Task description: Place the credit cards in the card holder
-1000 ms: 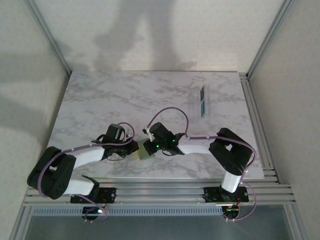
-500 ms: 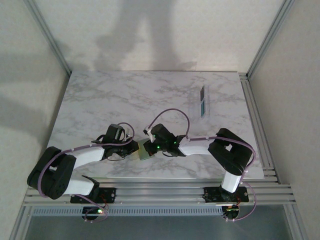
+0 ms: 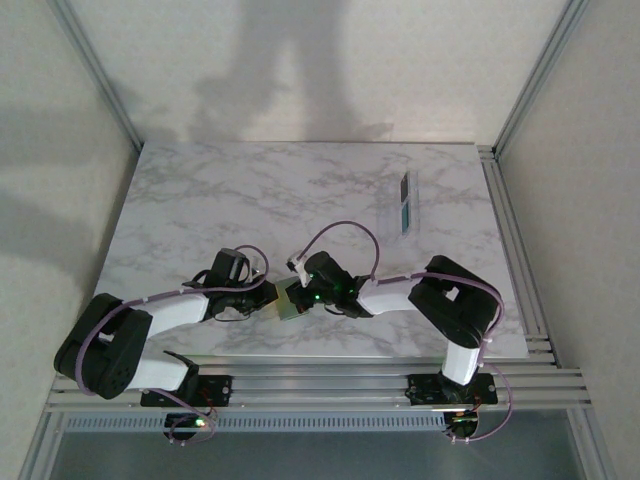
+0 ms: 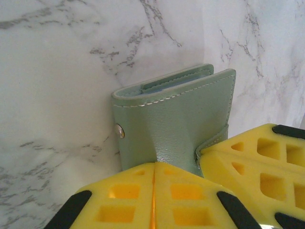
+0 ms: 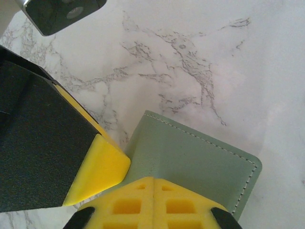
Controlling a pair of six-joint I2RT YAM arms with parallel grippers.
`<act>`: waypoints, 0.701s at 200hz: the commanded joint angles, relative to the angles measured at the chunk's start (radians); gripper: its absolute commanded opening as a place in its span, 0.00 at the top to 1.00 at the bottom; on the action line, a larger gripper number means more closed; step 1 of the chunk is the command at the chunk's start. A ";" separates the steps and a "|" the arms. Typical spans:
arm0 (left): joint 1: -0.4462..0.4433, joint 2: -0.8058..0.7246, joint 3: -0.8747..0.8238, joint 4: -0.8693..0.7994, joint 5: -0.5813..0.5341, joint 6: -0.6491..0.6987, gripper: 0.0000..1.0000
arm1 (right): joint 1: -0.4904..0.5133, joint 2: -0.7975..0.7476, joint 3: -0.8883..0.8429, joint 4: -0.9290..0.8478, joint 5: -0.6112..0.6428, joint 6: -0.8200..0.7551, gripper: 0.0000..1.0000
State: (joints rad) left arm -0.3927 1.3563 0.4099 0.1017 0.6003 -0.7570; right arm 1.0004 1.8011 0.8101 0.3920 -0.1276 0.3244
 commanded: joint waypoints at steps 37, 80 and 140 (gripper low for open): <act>0.005 0.036 -0.023 -0.064 -0.035 0.001 0.93 | -0.030 -0.055 -0.008 -0.150 -0.081 0.003 1.00; 0.006 0.040 -0.026 -0.063 -0.036 0.001 0.93 | -0.039 -0.085 0.009 -0.154 -0.088 0.002 1.00; 0.006 0.052 -0.027 -0.045 -0.030 0.000 0.93 | -0.044 -0.069 0.041 -0.127 -0.095 0.013 1.00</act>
State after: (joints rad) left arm -0.3908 1.3674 0.4103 0.1093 0.6079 -0.7567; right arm 0.9642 1.7370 0.8150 0.2707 -0.2108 0.3286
